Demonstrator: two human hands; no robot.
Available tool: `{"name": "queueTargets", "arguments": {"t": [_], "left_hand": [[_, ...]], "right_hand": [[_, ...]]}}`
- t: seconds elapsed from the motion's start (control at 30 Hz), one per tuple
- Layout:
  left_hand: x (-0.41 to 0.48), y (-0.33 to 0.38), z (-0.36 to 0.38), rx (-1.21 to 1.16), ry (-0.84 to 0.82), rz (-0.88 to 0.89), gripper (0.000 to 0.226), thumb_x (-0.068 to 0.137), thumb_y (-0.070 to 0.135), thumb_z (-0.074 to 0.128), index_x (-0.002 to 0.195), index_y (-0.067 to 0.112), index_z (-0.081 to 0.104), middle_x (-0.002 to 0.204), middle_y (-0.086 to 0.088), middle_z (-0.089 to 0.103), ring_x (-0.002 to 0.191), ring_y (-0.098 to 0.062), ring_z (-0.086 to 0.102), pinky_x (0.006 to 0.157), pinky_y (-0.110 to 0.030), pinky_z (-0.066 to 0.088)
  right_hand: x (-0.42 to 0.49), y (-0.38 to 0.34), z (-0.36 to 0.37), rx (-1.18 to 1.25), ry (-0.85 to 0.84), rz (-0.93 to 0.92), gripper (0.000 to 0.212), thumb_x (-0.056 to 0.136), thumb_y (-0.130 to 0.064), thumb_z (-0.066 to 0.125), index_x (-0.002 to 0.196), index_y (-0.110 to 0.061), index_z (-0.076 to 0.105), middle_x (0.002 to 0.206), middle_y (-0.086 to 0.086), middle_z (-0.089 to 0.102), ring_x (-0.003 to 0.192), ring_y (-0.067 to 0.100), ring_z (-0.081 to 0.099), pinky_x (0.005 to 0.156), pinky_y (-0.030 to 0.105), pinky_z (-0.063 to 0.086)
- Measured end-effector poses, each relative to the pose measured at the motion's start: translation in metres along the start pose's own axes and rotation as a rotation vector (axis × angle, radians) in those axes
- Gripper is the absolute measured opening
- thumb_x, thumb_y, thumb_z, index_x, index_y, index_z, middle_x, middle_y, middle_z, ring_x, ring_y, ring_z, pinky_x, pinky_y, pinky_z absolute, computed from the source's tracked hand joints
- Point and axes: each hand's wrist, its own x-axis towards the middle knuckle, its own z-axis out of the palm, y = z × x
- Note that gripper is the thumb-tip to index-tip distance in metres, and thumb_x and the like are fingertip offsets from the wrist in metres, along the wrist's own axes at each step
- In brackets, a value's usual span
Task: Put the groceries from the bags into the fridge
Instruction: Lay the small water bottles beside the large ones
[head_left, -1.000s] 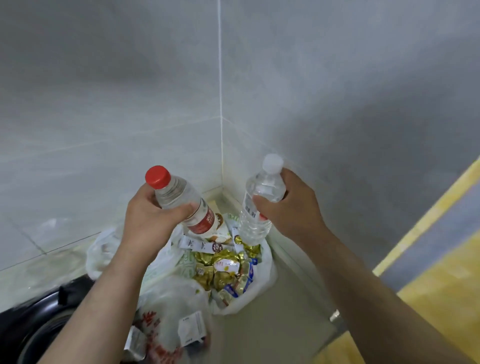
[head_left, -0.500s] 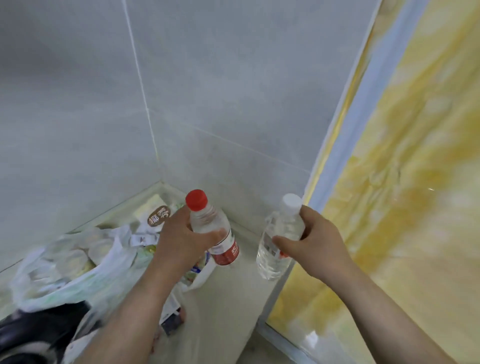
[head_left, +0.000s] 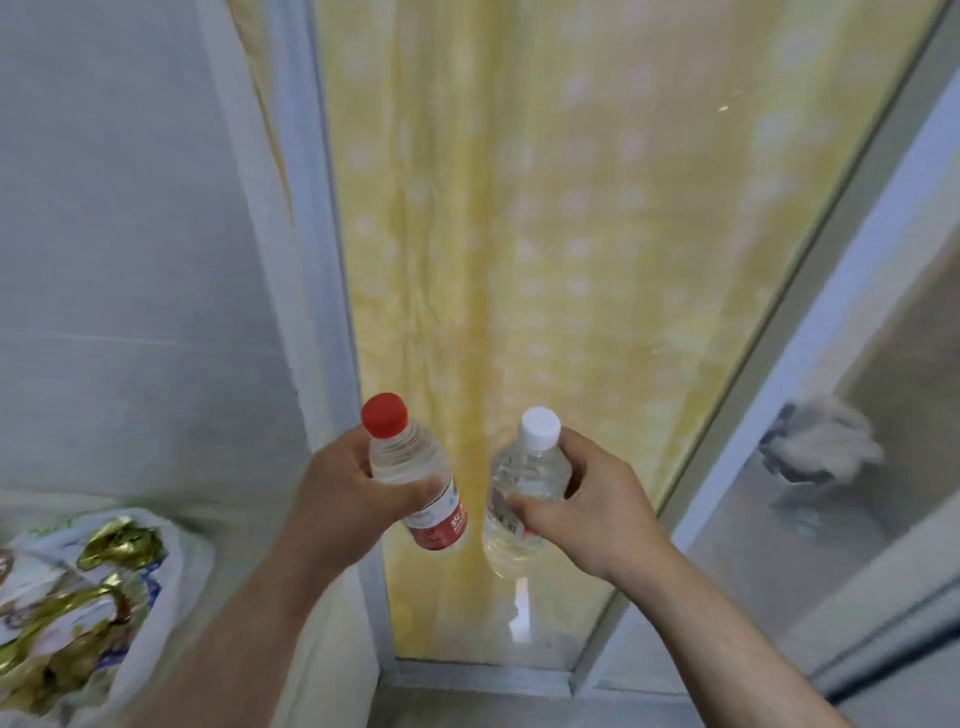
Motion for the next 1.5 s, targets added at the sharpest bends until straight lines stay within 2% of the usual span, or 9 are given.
{"name": "queueTargets", "arguments": {"t": [0.17, 0.33, 0.47, 0.63, 0.83, 1.07, 1.23, 1.33, 1.5], "left_hand": [[-0.007, 0.039, 0.094, -0.030, -0.180, 0.063, 0.032, 0.068, 0.007, 0.083, 0.085, 0.028, 0.067, 0.079, 0.021, 0.072, 0.069, 0.004, 0.067, 0.053, -0.008, 0.047], [-0.022, 0.074, 0.179, -0.096, -0.336, 0.117, 0.031, 0.068, 0.002, 0.083, 0.083, 0.025, 0.069, 0.079, 0.011, 0.074, 0.068, -0.002, 0.068, 0.056, -0.010, 0.049], [-0.036, 0.096, 0.241, -0.127, -0.455, 0.154, 0.031, 0.056, 0.019, 0.080, 0.084, 0.027, 0.069, 0.082, 0.008, 0.075, 0.073, -0.008, 0.070, 0.062, -0.019, 0.055], [-0.042, 0.118, 0.313, -0.123, -0.617, 0.197, 0.037, 0.061, 0.009, 0.086, 0.089, 0.027, 0.069, 0.086, 0.009, 0.075, 0.078, -0.008, 0.071, 0.071, -0.028, 0.052], [-0.035, 0.136, 0.396, -0.119, -0.785, 0.263, 0.039, 0.065, 0.003, 0.085, 0.088, 0.029, 0.067, 0.084, 0.015, 0.074, 0.077, -0.004, 0.069, 0.068, -0.022, 0.050], [-0.005, 0.156, 0.498, -0.139, -1.013, 0.344, 0.043, 0.062, 0.004, 0.086, 0.088, 0.032, 0.066, 0.084, 0.019, 0.072, 0.075, 0.000, 0.068, 0.068, -0.023, 0.049], [0.006, 0.180, 0.565, -0.170, -1.184, 0.414, 0.040, 0.061, 0.008, 0.088, 0.083, 0.034, 0.067, 0.083, 0.019, 0.072, 0.076, -0.002, 0.068, 0.066, -0.022, 0.048], [0.004, 0.190, 0.601, -0.193, -1.274, 0.436, 0.047, 0.058, 0.015, 0.089, 0.085, 0.045, 0.066, 0.086, 0.016, 0.073, 0.081, -0.006, 0.069, 0.071, -0.025, 0.051], [-0.019, 0.206, 0.651, -0.221, -1.353, 0.467, 0.047, 0.049, 0.032, 0.084, 0.088, 0.048, 0.064, 0.084, 0.014, 0.073, 0.078, -0.009, 0.069, 0.070, -0.029, 0.054]], "right_hand": [[-0.041, 0.041, -0.085, -0.016, 0.177, 0.061, 0.035, 0.068, -0.026, 0.081, 0.094, -0.041, 0.063, 0.086, -0.026, 0.069, 0.077, -0.005, 0.066, 0.061, 0.008, 0.046], [-0.083, 0.080, -0.158, -0.027, 0.342, 0.141, 0.044, 0.062, -0.030, 0.079, 0.103, -0.041, 0.064, 0.091, -0.020, 0.072, 0.081, -0.002, 0.068, 0.072, 0.023, 0.054], [-0.119, 0.104, -0.209, -0.044, 0.495, 0.175, 0.046, 0.064, -0.025, 0.079, 0.105, -0.039, 0.065, 0.090, -0.025, 0.071, 0.081, -0.008, 0.066, 0.070, 0.013, 0.049], [-0.157, 0.133, -0.257, -0.064, 0.670, 0.262, 0.053, 0.058, -0.041, 0.075, 0.108, -0.049, 0.061, 0.095, -0.024, 0.071, 0.086, -0.003, 0.067, 0.081, 0.031, 0.057], [-0.183, 0.158, -0.303, -0.056, 0.835, 0.400, 0.048, 0.055, -0.040, 0.069, 0.103, -0.039, 0.065, 0.086, -0.021, 0.071, 0.075, -0.004, 0.065, 0.072, 0.022, 0.051], [-0.180, 0.187, -0.350, -0.123, 1.008, 0.594, 0.054, 0.060, -0.039, 0.075, 0.113, -0.042, 0.061, 0.094, -0.024, 0.070, 0.088, -0.008, 0.065, 0.078, 0.018, 0.051], [-0.181, 0.191, -0.386, -0.157, 1.137, 0.724, 0.058, 0.056, -0.046, 0.071, 0.113, -0.039, 0.062, 0.094, -0.017, 0.072, 0.084, 0.001, 0.068, 0.080, 0.031, 0.057], [-0.186, 0.196, -0.400, -0.167, 1.229, 0.769, 0.051, 0.055, -0.045, 0.071, 0.105, -0.040, 0.063, 0.089, -0.021, 0.070, 0.077, -0.002, 0.067, 0.073, 0.027, 0.055], [-0.206, 0.198, -0.422, -0.205, 1.291, 0.890, 0.051, 0.060, -0.045, 0.071, 0.108, -0.053, 0.057, 0.092, -0.027, 0.068, 0.080, -0.001, 0.066, 0.078, 0.029, 0.057]]}}
